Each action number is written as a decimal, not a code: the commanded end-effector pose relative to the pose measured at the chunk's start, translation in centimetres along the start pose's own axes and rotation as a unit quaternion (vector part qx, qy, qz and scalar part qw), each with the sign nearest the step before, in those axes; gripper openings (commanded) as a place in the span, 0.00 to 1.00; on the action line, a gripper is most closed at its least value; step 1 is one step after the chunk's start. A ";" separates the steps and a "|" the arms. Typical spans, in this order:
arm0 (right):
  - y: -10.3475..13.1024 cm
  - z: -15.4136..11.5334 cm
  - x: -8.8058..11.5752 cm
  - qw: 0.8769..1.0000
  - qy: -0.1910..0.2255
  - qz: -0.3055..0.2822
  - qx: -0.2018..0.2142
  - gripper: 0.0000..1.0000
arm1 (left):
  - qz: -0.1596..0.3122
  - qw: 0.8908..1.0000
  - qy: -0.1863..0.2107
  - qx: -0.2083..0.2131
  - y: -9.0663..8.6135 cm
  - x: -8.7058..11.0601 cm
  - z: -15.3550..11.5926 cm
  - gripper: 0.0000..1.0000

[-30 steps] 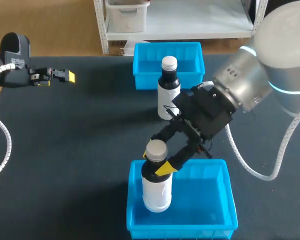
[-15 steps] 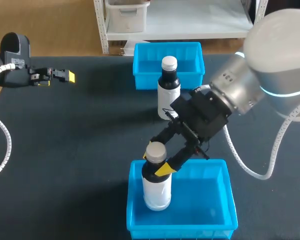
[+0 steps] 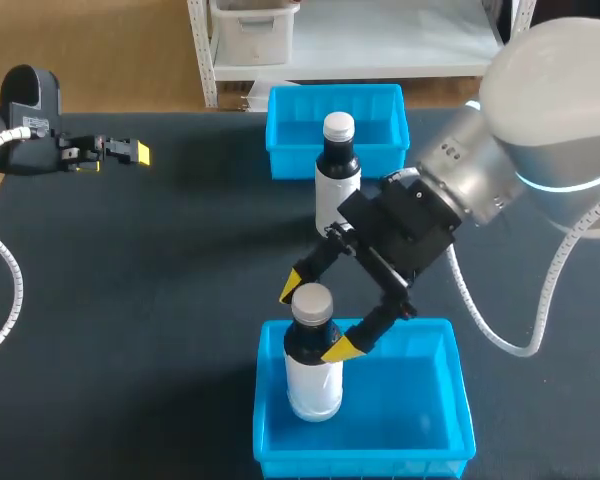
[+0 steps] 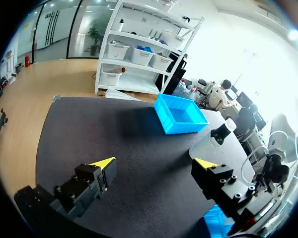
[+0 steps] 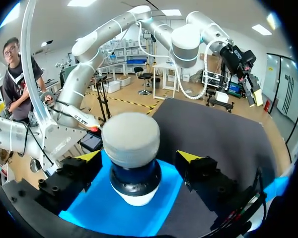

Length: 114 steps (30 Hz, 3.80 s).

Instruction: Pick up the bottle, and place it in the far bin if it is heavy, or in the near bin if it is light.

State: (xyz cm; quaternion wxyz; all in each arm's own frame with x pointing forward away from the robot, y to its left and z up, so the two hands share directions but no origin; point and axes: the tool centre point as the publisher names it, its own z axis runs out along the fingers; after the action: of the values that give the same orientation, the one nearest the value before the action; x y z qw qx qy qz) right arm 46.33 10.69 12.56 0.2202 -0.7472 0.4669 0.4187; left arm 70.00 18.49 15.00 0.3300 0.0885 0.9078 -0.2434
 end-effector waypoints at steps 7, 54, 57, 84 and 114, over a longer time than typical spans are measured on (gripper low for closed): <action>-1.3 -7.2 4.7 0.995 0.049 0.059 0.060 1.00 | 0.000 1.000 0.000 0.000 0.0 0.0 0.0 1.00; -22.2 -15.8 9.2 0.958 -0.016 0.157 0.238 1.00 | 0.000 1.000 0.000 0.000 0.0 0.0 0.0 1.00; -22.5 -15.5 9.0 0.958 -0.021 0.158 0.237 1.00 | 0.000 1.000 0.000 0.000 0.0 0.0 0.0 1.00; -22.5 -14.0 8.3 0.961 -0.034 0.158 0.223 0.76 | 0.000 1.000 0.000 0.000 0.0 0.0 0.0 1.00; -21.9 -17.7 5.6 0.958 -0.027 0.138 0.248 0.00 | 0.000 1.000 0.000 0.000 0.0 0.0 0.0 1.00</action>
State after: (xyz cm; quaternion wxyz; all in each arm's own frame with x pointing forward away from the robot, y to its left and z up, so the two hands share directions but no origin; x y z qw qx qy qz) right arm 75.05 5.71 15.58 0.3490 -0.5866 0.6461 0.3414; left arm 70.00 18.49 15.00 0.3300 0.0885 0.9078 -0.2433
